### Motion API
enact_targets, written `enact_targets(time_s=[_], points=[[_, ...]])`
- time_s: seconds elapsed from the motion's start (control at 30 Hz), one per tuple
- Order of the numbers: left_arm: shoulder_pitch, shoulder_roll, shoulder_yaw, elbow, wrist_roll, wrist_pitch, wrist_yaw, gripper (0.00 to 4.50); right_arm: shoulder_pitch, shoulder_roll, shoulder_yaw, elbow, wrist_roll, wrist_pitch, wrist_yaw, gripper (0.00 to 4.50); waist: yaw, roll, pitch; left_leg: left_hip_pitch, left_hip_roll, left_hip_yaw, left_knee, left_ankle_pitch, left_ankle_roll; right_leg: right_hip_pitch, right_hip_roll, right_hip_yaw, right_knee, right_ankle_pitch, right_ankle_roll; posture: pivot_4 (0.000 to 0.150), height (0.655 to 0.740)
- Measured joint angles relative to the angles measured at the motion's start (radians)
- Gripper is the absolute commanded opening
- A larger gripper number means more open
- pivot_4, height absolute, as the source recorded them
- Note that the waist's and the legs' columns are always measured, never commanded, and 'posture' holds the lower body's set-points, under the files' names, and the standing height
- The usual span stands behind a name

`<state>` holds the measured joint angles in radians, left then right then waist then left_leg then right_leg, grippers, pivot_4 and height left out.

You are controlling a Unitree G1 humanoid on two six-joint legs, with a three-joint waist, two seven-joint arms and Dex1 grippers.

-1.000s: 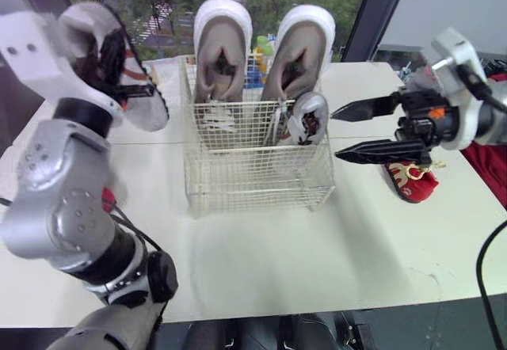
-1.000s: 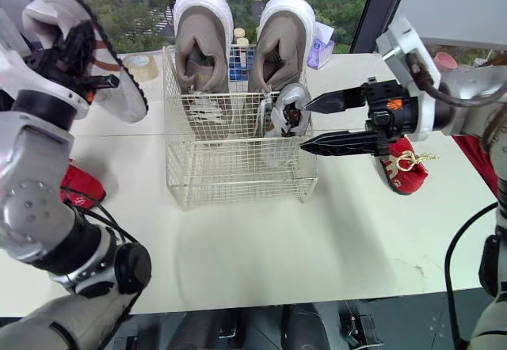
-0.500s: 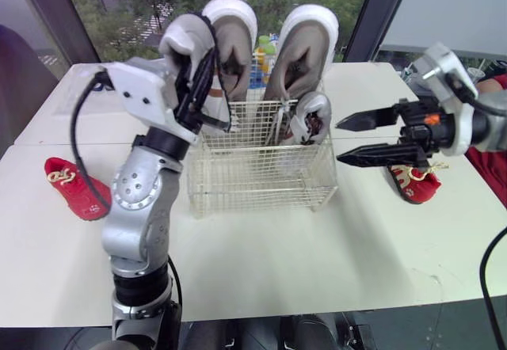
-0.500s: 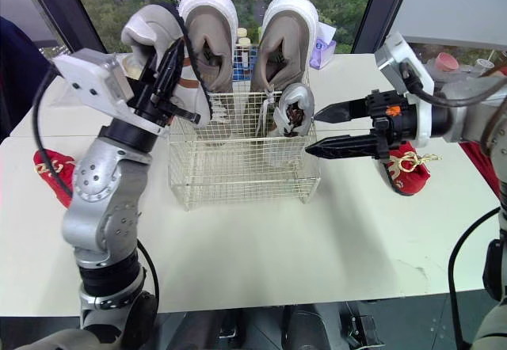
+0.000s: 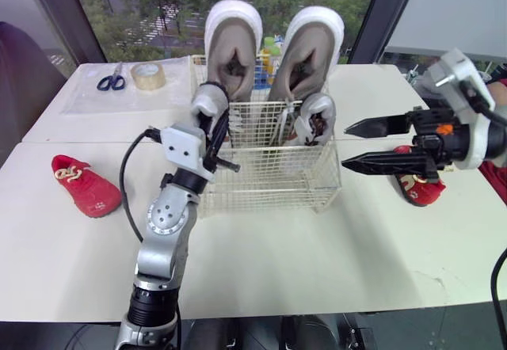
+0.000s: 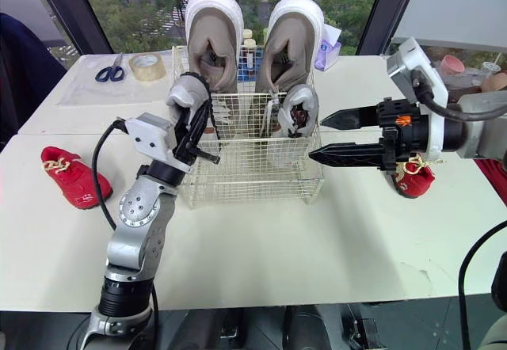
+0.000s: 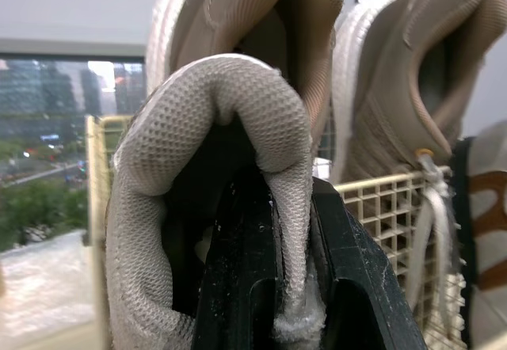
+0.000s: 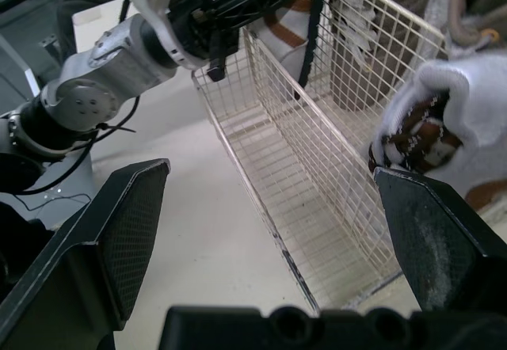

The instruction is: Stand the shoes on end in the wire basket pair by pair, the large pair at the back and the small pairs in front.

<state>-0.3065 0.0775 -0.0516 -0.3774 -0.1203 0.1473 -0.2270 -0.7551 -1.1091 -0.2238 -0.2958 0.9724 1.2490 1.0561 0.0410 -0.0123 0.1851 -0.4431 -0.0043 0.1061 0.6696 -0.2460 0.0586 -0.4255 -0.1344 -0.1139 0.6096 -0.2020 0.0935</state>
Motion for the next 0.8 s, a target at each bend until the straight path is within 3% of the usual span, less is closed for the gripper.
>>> enact_targets(time_s=[0.03,0.13,0.33,0.43,0.63,0.73,0.8], points=[[-0.005,-0.001,0.007,-0.016,-0.014,0.036,0.005,0.06,0.001,0.001,0.000,0.000,0.003,-0.002,-0.003,4.50,0.000,0.000,0.000,0.000,0.000,0.000,0.000,0.001,0.001,0.000,0.000,0.000,0.000,0.000,0.000,0.150,0.7400],[-0.015,0.007,0.032,-0.065,-0.088,0.135,-0.001,1.21,0.002,0.004,0.001,0.002,0.005,-0.016,-0.009,4.50,-0.001,0.000,0.000,0.000,0.000,0.000,0.000,0.001,0.001,0.000,0.000,0.000,0.000,0.000,0.000,0.150,0.7400],[0.013,0.114,0.034,-0.182,-0.130,0.273,-0.033,4.18,0.018,0.028,0.026,0.028,-0.001,-0.053,-0.007,4.50,-0.004,0.000,0.000,0.000,0.000,0.000,0.000,0.001,0.002,0.000,0.001,0.000,0.000,0.000,0.000,0.150,0.7400],[0.032,0.152,0.039,-0.238,-0.135,0.333,-0.030,4.18,0.019,0.033,0.045,0.045,-0.010,-0.075,0.004,4.50,-0.004,0.000,0.000,0.000,0.000,0.000,0.000,0.001,0.002,0.000,0.001,0.000,0.000,0.000,0.000,0.150,0.7400],[0.058,0.347,0.097,-0.306,-0.134,0.385,-0.100,4.18,0.046,0.036,0.065,0.107,-0.044,-0.118,0.034,4.50,-0.005,0.001,0.000,0.000,0.001,0.000,-0.001,0.000,0.000,-0.002,0.001,0.000,0.000,0.000,0.000,0.150,0.7400],[0.056,0.451,0.163,-0.327,-0.223,0.452,-0.189,4.18,0.059,0.035,0.084,0.125,-0.065,-0.144,0.054,4.50,-0.007,0.001,0.000,-0.001,0.001,0.000,-0.001,0.000,-0.001,-0.002,0.002,0.000,0.000,0.000,0.000,0.150,0.7400],[0.040,0.533,0.237,-0.342,-0.348,0.546,-0.264,4.18,0.076,0.035,0.090,0.146,-0.080,-0.154,0.065,4.50,-0.007,0.001,0.001,0.000,0.001,0.000,-0.001,0.000,-0.002,-0.002,0.002,0.000,0.000,0.000,0.000,0.150,0.7400]])
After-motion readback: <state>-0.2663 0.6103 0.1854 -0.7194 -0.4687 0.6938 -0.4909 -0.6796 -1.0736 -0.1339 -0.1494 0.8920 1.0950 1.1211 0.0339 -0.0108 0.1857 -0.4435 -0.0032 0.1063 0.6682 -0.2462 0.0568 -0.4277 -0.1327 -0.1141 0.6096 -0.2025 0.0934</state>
